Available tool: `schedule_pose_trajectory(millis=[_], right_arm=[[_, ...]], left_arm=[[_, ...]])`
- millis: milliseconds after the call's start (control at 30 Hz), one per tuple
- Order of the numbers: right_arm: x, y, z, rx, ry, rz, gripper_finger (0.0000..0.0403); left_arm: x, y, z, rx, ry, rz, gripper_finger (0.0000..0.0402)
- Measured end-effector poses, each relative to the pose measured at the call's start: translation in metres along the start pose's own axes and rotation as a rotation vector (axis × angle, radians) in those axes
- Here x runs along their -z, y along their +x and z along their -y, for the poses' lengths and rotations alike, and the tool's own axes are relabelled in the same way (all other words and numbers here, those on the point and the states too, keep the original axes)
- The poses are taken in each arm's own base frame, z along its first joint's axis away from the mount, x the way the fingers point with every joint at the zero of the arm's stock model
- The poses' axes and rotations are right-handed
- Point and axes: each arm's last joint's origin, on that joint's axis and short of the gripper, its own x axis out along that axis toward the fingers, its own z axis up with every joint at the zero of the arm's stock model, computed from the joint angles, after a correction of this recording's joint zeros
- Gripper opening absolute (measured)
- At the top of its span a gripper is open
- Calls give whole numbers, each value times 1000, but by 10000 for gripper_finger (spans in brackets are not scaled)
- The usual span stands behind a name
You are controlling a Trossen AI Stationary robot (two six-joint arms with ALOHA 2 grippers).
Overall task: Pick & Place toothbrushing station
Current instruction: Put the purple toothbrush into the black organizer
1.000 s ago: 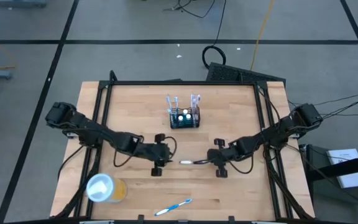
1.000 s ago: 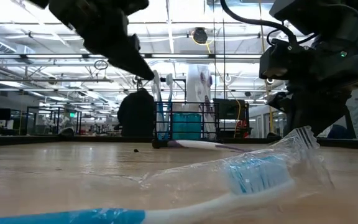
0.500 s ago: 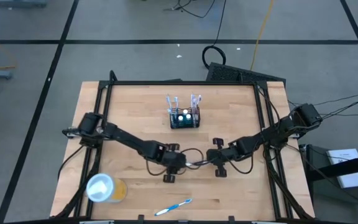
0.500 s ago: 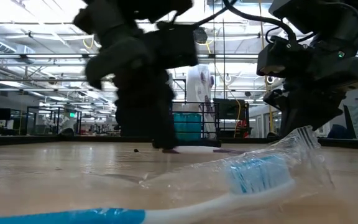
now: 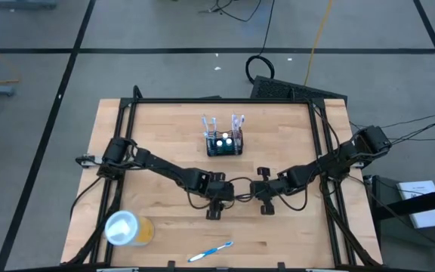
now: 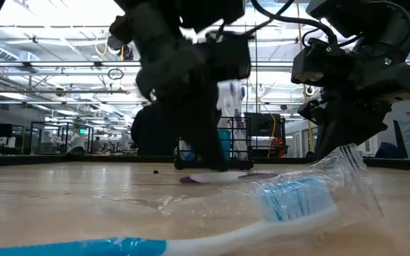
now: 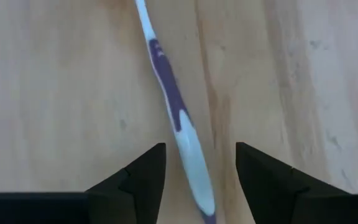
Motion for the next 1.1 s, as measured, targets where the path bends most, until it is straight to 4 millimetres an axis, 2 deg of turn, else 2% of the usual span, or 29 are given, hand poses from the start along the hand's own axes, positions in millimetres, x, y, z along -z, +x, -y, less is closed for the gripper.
schedule_pose_trajectory(millis=[100, 567, 1100], right_arm=[[0, 0, 0, 0, -7, 0, 1], [-5, 1, 9, -13, 19, 23, 0], [-5, 1, 9, -12, 20, 25, 0]], left_arm=[[5, 10, -1, 3, -6, -35, 200], [5, 15, -1, 27, -5, -25, 200], [3, 16, -4, 32, -13, 4, 200]])
